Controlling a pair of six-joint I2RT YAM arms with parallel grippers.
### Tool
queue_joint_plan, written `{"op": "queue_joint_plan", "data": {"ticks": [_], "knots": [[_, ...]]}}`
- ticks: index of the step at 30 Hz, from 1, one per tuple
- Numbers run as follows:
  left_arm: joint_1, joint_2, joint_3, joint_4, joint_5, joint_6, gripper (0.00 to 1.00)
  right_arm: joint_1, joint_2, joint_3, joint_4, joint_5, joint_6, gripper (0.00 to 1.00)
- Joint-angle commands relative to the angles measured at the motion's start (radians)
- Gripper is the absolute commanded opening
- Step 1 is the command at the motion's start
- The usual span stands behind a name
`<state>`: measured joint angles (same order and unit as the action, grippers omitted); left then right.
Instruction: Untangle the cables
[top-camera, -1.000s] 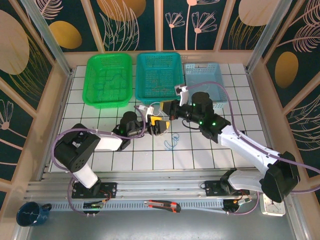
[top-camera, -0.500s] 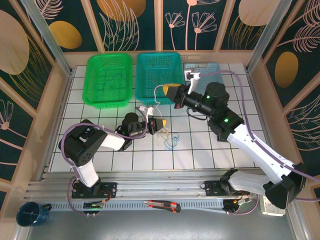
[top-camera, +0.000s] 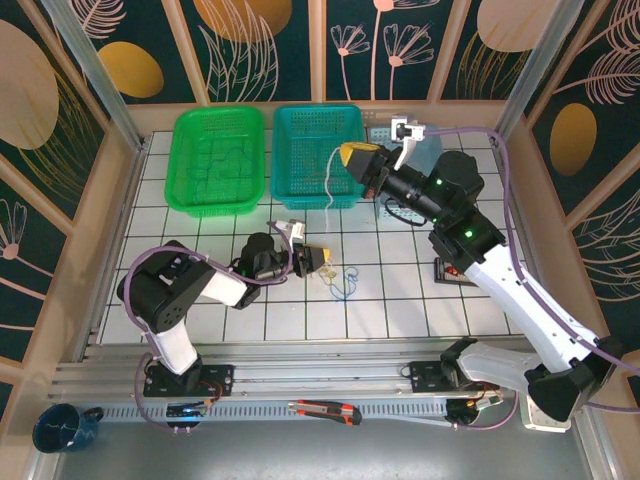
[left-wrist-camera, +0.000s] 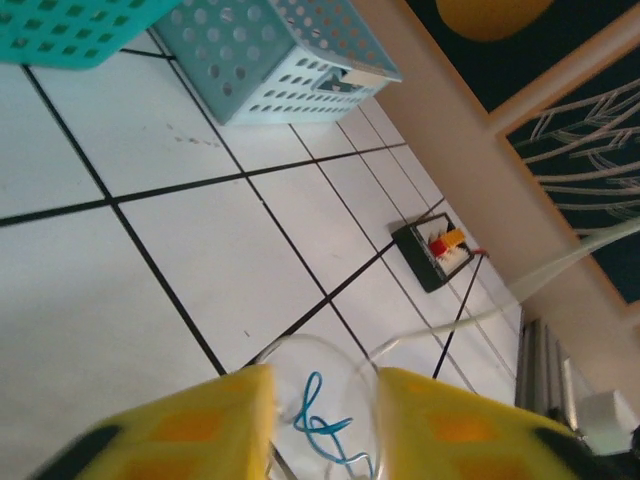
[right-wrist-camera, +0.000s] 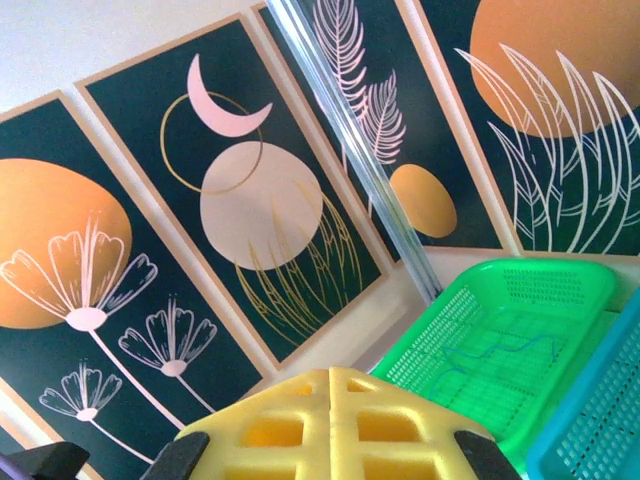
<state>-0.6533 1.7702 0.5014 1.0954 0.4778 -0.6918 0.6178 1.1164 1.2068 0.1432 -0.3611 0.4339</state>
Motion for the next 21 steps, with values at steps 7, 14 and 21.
{"op": "queue_joint_plan", "data": {"ticks": [7, 14, 21], "knots": [[-0.004, 0.024, -0.012, 0.024, 0.036, -0.004, 0.5, -0.004, 0.017, 0.056, 0.095, -0.055, 0.045, 0.0], [-0.003, 0.03, -0.015, 0.013, 0.037, 0.002, 0.43, -0.007, 0.02, 0.087, 0.088, -0.032, 0.027, 0.0], [-0.003, 0.046, -0.015, 0.009, 0.038, -0.002, 0.4, -0.023, 0.042, 0.162, 0.107, -0.025, 0.035, 0.0]]}}
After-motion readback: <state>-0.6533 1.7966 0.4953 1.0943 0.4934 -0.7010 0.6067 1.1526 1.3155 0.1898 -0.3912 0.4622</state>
